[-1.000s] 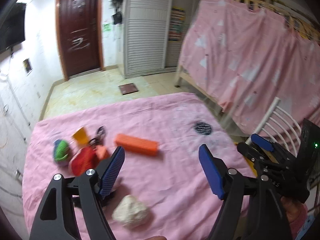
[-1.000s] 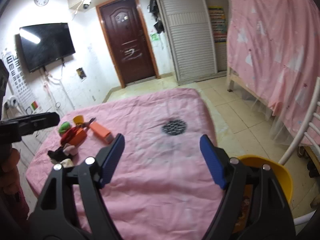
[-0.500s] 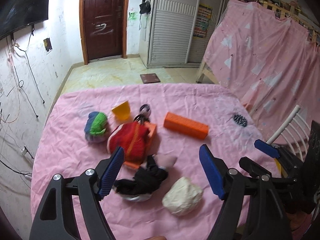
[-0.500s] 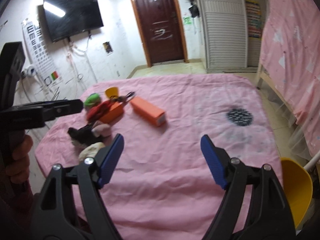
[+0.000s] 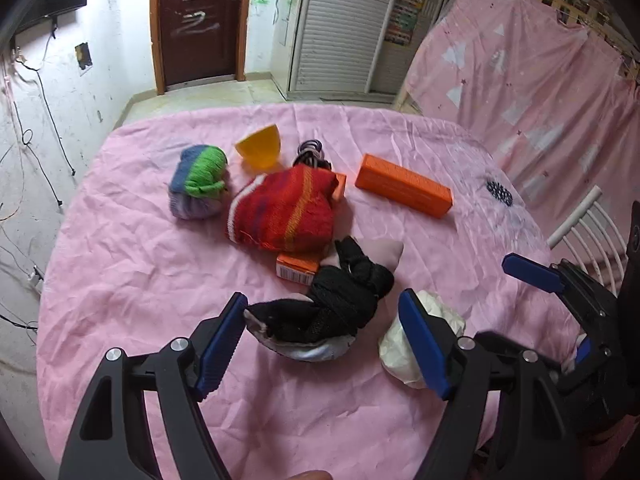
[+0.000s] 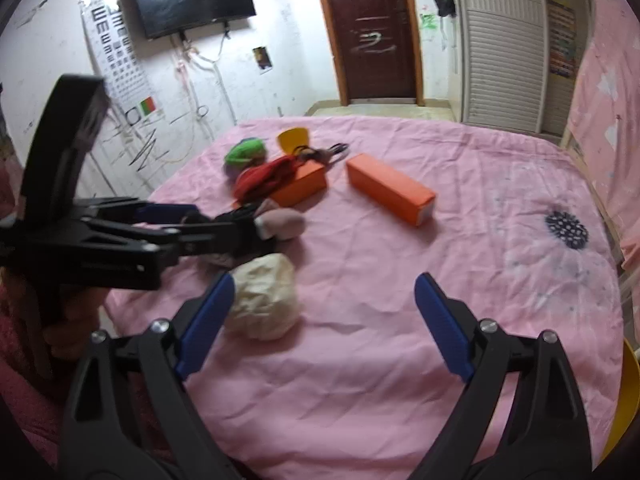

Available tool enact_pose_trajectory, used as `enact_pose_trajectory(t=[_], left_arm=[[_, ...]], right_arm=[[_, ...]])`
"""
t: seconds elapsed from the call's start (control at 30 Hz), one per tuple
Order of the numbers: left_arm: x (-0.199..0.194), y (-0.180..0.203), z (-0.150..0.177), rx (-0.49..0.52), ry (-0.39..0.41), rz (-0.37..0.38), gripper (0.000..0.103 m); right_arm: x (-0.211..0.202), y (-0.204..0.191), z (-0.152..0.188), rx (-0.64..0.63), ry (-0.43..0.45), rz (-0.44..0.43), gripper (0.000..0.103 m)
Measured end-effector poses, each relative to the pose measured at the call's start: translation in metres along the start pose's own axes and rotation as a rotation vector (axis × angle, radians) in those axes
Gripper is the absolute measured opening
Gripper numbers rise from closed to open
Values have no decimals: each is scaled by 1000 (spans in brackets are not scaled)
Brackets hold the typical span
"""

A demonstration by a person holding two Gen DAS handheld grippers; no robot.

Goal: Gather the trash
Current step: 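Grasp the black sock with the left tool while right grasps cream paper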

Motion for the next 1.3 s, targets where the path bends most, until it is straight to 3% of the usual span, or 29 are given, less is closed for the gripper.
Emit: enact_pose_trajectory(t=[0.2, 0.37, 0.63, 0.7, 0.83, 1.3], left_arm=[[12, -3, 4, -4, -25, 34, 70], [17, -8, 7, 2, -22, 42, 52], [5, -10, 6, 39, 27, 81, 38], [4, -10, 6, 47, 30, 86, 37], [-1, -9, 7, 71, 41, 92, 35], [-33, 6, -3, 118, 125, 72, 35]], right_arm=[[12, -15, 5, -51, -44, -18, 93], [20, -21, 6, -61, -66, -26, 93], [33, -32, 5, -62, -92, -33, 93], [35, -34, 4, -62, -92, -24, 87], [38, -36, 1, -54, -85, -29, 54], [17, 0, -12, 26, 1, 41, 53]])
Point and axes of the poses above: each gripper's, at about its wrist camera, not at the fingertips, and x roughly the way its jaws point, y to its right, z to its underside, the point moved 5 cm from there along x, roughly the way its jaws point, and after that the axes turned 6 degrees about z, right-handed, at the moved point
